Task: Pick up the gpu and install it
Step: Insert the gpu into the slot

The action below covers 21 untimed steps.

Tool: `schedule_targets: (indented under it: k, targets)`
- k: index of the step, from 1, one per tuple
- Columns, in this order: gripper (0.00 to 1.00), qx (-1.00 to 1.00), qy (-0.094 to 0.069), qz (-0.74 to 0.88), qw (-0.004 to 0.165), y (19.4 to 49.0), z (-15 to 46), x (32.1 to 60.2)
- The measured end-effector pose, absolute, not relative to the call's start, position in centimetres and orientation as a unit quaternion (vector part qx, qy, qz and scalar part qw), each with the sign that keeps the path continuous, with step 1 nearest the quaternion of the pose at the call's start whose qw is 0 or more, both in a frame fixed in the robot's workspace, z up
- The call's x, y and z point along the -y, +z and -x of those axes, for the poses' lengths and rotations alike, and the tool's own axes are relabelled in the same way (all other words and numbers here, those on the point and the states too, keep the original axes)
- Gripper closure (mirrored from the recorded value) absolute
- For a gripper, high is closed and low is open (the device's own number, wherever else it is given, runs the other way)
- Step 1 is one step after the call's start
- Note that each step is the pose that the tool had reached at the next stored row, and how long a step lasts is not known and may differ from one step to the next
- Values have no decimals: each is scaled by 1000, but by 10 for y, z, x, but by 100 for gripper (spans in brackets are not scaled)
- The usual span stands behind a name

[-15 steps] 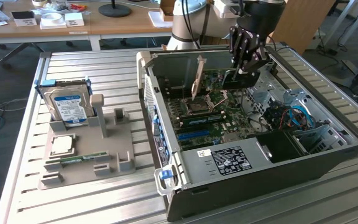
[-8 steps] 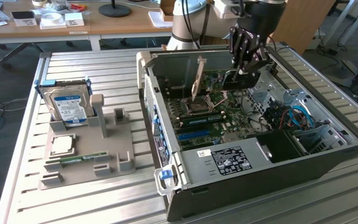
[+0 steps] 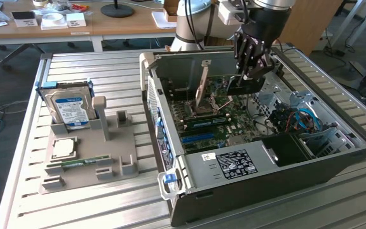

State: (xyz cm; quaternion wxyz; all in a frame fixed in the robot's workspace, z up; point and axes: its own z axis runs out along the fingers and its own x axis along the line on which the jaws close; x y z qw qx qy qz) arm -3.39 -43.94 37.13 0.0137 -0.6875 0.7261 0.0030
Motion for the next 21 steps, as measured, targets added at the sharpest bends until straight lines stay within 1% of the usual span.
schedule_targets:
  k: [3,21]
  targets:
    - [73,-726,3,687,14,367,34,440]
    - [73,-726,3,687,14,363,34,440]
